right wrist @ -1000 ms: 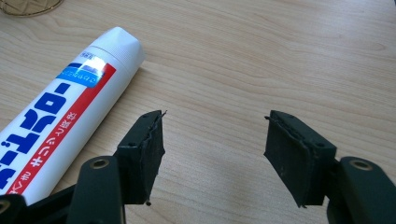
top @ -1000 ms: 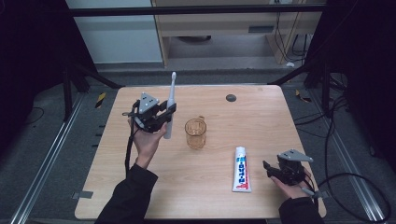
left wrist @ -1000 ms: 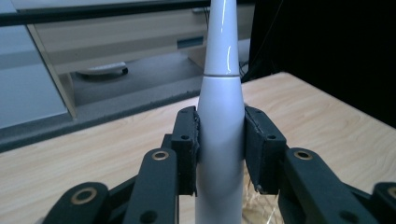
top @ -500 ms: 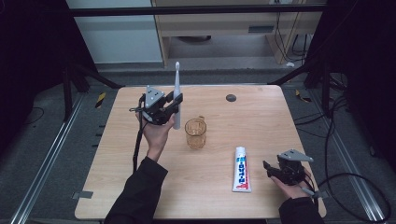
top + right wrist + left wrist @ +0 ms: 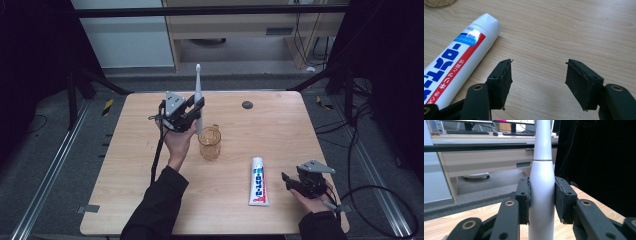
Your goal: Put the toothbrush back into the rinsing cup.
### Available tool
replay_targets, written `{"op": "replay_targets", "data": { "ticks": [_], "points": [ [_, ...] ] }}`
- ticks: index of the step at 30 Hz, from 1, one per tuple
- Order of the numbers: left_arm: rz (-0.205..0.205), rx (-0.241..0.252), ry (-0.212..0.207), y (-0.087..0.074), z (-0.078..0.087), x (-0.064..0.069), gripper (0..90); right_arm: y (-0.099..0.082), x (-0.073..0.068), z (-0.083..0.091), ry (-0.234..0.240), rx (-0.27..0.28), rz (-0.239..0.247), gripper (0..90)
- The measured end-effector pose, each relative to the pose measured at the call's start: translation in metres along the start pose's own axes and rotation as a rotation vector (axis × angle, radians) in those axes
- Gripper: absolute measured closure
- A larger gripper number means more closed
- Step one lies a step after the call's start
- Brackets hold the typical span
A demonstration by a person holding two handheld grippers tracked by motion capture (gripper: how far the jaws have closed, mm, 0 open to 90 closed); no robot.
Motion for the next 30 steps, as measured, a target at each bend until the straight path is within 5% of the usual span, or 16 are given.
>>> {"op": "replay_targets", "data": {
  "ticks": [13, 30],
  "points": [
    [0.002, 0.029, -0.019, -0.014, -0.011, 0.011, 66.9, -0.001, 0.0, 0.0, 0.0, 0.002, -0.001, 37.8],
    [0.014, 0.02, -0.021, -0.045, -0.013, 0.01, 66.9, -0.001, 0.0, -0.001, -0.005, -0.002, 0.008, 38.0]
  ]
}}
Point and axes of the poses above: each handheld gripper's, and its own axes: z roughly backward along the jaws, y roughly out of its top, x roughly to its right, the point moved 2 cm from there along -z, roughly forward along the jaws, and after that the axes turned 1 degree about -z, right-handed, at the moved point
